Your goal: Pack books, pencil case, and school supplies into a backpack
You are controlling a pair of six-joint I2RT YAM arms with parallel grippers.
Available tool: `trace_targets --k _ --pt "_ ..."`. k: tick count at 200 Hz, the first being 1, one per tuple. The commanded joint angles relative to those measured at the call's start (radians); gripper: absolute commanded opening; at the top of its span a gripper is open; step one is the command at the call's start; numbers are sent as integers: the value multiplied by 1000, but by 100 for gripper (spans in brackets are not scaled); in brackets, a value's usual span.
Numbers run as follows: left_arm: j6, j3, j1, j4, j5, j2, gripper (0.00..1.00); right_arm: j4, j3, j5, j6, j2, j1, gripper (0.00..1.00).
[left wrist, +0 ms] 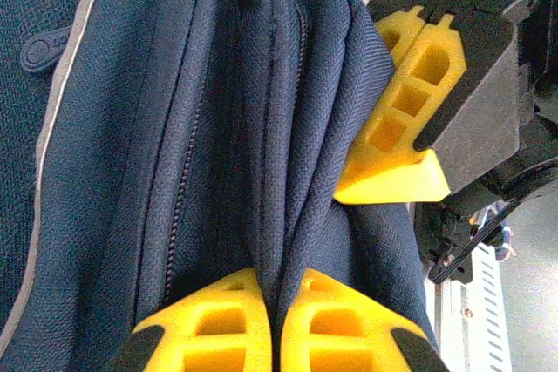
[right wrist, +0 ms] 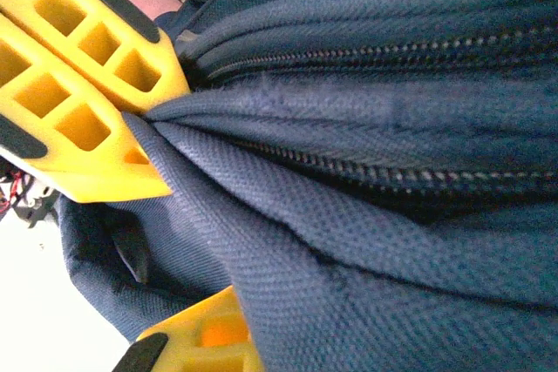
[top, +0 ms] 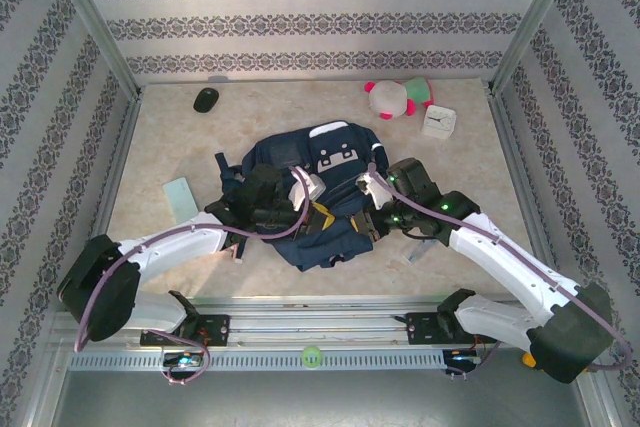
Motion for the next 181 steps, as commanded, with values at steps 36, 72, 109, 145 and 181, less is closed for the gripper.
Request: trace_targets --k 36,72,109,145,181 --pt "108 -10 43 -242 -91 -55 40 93 -54 -24 171 -43 64 0" --pt "211 -9 40 -345 -154 -63 52 245 -97 -91 287 -16 99 0" --pt "306 9 33 -428 -162 -36 29 172 -109 55 334 -7 99 2" --pt "349 -3 -53 -394 -205 16 60 215 -170 38 396 4 108 2" --pt "390 15 -110 -373 -310 90 58 305 -207 -13 443 -40 110 2"
